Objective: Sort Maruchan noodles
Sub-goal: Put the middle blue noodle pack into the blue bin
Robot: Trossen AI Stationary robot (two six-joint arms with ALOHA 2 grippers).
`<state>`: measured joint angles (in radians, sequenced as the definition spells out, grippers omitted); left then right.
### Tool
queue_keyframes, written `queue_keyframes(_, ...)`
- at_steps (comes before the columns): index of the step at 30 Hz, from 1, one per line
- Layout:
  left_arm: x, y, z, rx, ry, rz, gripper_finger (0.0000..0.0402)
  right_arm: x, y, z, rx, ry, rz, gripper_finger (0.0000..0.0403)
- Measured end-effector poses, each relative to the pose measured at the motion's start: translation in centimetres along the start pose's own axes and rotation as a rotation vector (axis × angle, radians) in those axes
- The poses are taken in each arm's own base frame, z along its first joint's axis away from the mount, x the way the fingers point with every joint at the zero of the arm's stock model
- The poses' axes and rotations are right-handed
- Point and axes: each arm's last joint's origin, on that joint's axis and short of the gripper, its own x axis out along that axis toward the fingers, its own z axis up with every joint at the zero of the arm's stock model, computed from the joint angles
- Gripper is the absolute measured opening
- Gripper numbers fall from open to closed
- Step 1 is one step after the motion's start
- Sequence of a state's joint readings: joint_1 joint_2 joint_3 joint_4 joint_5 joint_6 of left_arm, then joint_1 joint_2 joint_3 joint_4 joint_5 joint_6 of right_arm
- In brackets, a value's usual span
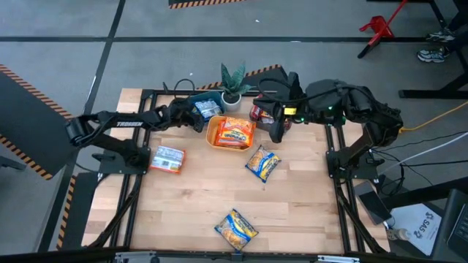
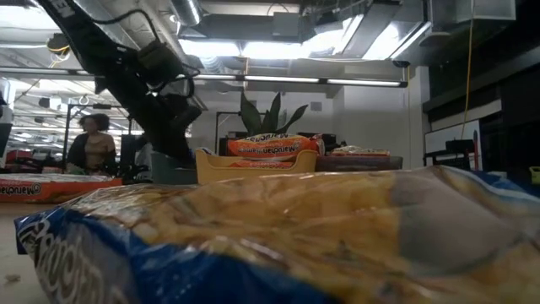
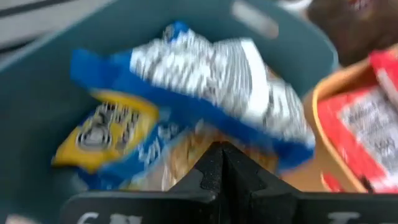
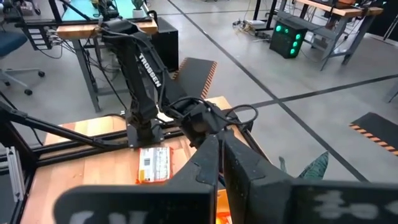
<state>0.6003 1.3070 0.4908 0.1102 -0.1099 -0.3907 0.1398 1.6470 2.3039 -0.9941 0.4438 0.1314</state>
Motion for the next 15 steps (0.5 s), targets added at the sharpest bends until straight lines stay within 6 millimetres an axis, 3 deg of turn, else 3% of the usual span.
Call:
queue_keyframes(7, 0.8, 0.0, 1.8, -0.021, -0.076, -0.051, 0.0000, 0.0, 0.0, 0.0, 0.000, 0.004, -0.001, 0.0007)
queue_keyframes(15, 1.6, -0.6, 6.5, 0.023, -0.171, -0.059, 0.0000, 0.0, 0.0, 0.0, 0.000, 0.004, -0.001, 0.0007)
